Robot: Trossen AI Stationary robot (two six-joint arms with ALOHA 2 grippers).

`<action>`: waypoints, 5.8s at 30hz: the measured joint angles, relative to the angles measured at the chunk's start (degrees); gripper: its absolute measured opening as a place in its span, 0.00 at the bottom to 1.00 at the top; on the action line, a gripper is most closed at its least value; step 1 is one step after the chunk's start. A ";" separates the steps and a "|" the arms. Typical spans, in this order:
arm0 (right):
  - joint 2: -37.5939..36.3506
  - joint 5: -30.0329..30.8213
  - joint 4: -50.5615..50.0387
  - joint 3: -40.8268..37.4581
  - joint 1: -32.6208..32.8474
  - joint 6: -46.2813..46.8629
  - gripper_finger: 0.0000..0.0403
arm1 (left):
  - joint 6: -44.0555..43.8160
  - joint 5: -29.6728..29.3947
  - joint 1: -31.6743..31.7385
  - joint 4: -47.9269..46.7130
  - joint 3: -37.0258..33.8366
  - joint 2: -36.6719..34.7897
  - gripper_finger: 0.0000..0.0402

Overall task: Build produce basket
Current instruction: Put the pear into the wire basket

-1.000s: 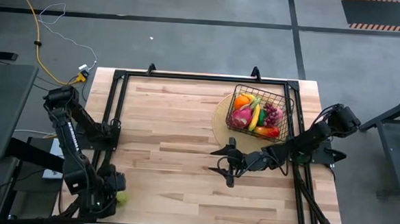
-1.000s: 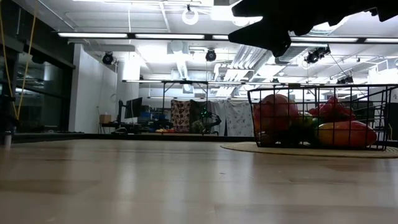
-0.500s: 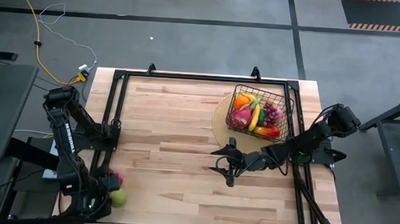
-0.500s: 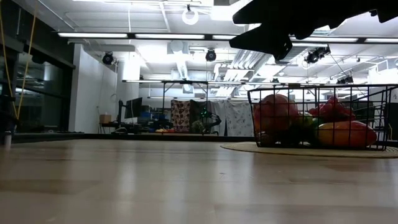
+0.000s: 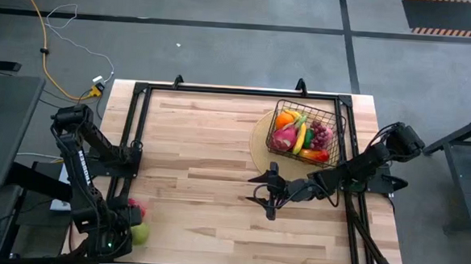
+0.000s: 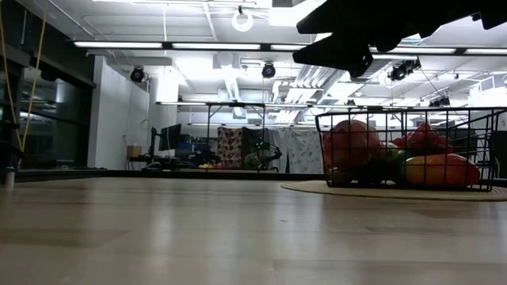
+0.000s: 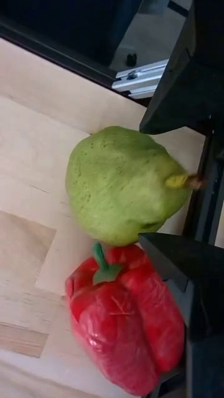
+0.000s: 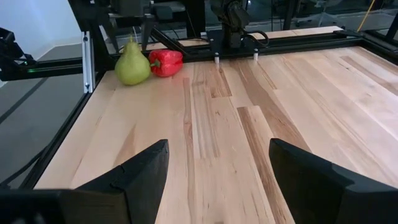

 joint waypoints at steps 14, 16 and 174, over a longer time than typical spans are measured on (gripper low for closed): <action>0.00 0.04 -0.16 0.00 0.02 -0.02 0.67 | 1.14 -3.53 0.17 -0.70 0.00 0.03 0.57; 0.00 0.04 -0.17 0.00 0.01 0.00 0.67 | 1.79 -4.85 0.21 -0.72 0.00 0.03 0.53; 4.27 -0.27 21.45 -0.03 -2.33 -4.27 0.93 | 82.35 -23.92 43.34 102.79 -30.23 -11.48 0.32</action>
